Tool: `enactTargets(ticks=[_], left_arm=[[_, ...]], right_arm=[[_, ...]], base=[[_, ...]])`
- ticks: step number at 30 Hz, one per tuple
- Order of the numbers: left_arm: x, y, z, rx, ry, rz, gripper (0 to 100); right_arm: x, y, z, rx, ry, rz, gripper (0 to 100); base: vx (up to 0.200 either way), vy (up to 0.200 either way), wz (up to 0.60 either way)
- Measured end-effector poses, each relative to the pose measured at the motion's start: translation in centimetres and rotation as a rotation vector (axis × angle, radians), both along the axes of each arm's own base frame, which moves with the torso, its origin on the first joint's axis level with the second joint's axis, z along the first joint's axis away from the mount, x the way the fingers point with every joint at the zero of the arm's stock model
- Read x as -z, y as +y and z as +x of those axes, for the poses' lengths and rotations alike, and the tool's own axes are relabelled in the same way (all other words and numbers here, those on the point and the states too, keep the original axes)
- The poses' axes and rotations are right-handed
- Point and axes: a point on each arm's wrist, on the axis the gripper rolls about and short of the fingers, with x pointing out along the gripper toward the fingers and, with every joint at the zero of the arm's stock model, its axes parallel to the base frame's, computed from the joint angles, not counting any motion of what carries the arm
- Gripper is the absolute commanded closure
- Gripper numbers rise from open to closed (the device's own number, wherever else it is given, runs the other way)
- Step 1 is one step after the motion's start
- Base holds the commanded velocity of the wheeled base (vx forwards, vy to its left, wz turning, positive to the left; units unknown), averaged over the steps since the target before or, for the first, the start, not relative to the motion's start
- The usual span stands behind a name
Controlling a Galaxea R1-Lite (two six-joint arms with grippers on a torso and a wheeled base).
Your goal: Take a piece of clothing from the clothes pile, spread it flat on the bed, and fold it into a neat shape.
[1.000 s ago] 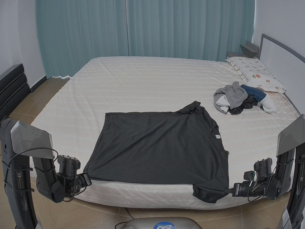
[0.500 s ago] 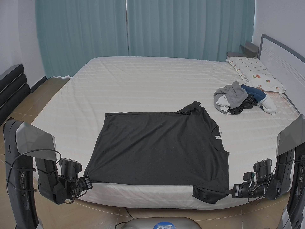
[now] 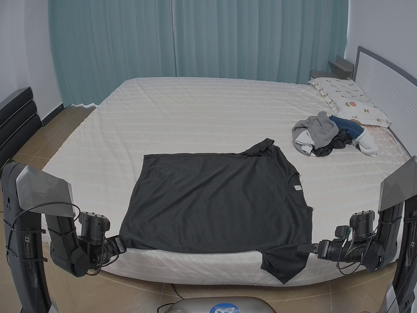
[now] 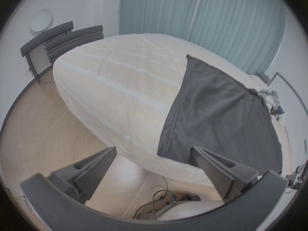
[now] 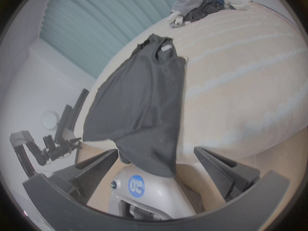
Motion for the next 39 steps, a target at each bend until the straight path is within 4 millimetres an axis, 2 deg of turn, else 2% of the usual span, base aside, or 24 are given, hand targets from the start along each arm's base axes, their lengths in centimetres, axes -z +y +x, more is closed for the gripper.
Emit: enactTargets(ticks=[8, 17, 20, 29, 39], left_arm=[[-2.6, 0.0, 0.3, 0.008, -0.091, -0.118, 0], [-3.6, 0.0, 0.7, -0.002, -0.131, -0.212, 0], [-3.7, 0.2, 0.9, -0.006, -0.138, -0.218, 0], [-3.8, 0.2, 1.1, -0.025, -0.148, -0.247, 0], [-3.9, -0.7, 1.1, -0.006, -0.148, -0.263, 0]], right_arm=[[-1.4, -0.1, 1.3, 0.115, -0.059, 0.206, 0], [-3.2, -0.4, 2.3, 0.193, -0.059, 0.394, 0], [-3.6, -0.5, 2.5, 0.192, -0.075, 0.406, 0], [-4.1, -0.5, 2.7, 0.189, -0.093, 0.414, 0], [-4.3, -0.5, 2.8, 0.188, -0.106, 0.416, 0]], base=[[0.000, 0.000, 0.00], [0.000, 0.200, 0.00], [0.000, 0.200, 0.00], [0.000, 0.000, 0.00], [0.200, 0.000, 0.00]])
